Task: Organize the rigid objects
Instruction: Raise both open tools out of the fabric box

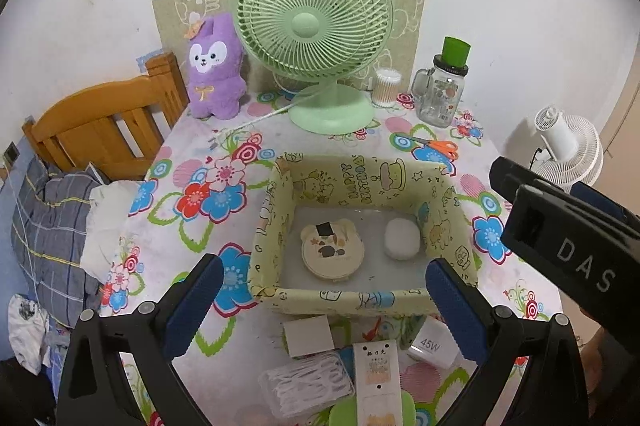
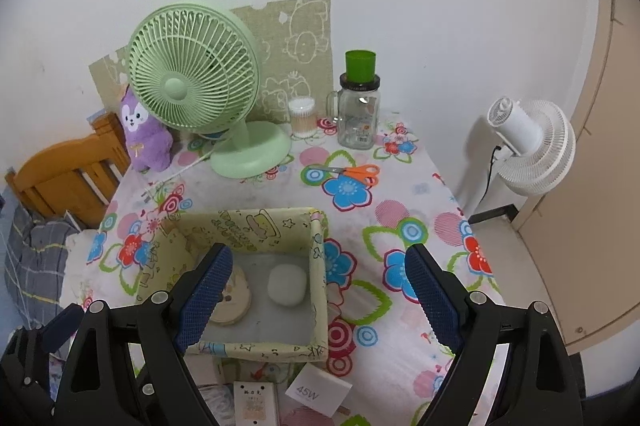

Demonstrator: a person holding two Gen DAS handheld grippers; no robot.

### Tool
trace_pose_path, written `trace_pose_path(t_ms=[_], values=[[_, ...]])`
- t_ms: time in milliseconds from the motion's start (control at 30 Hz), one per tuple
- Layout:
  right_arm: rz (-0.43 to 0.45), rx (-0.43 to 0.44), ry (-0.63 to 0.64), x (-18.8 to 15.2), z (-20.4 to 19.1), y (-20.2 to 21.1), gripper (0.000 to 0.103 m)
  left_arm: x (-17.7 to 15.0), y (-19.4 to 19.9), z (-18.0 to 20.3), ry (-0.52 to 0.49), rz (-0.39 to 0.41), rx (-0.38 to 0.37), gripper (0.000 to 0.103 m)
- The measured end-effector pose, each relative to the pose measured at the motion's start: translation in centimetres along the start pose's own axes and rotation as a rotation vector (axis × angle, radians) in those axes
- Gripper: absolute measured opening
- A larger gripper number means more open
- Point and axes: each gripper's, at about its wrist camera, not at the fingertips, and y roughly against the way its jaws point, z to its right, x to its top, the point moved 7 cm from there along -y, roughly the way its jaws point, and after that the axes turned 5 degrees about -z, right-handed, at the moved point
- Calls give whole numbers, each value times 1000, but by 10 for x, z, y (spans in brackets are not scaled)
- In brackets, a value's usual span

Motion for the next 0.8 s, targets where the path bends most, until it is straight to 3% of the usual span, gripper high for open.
trace_pose_path(t_ms=[300, 533, 800], values=[[10, -33, -6, -10, 4, 20, 90, -11, 20, 0, -25, 13, 15, 102], [16, -30, 5, -20, 9, 35, 90, -23, 36, 11, -53, 20, -51, 102], [16, -8, 30, -33, 12, 48, 90, -34, 45, 16, -55, 29, -50, 102]])
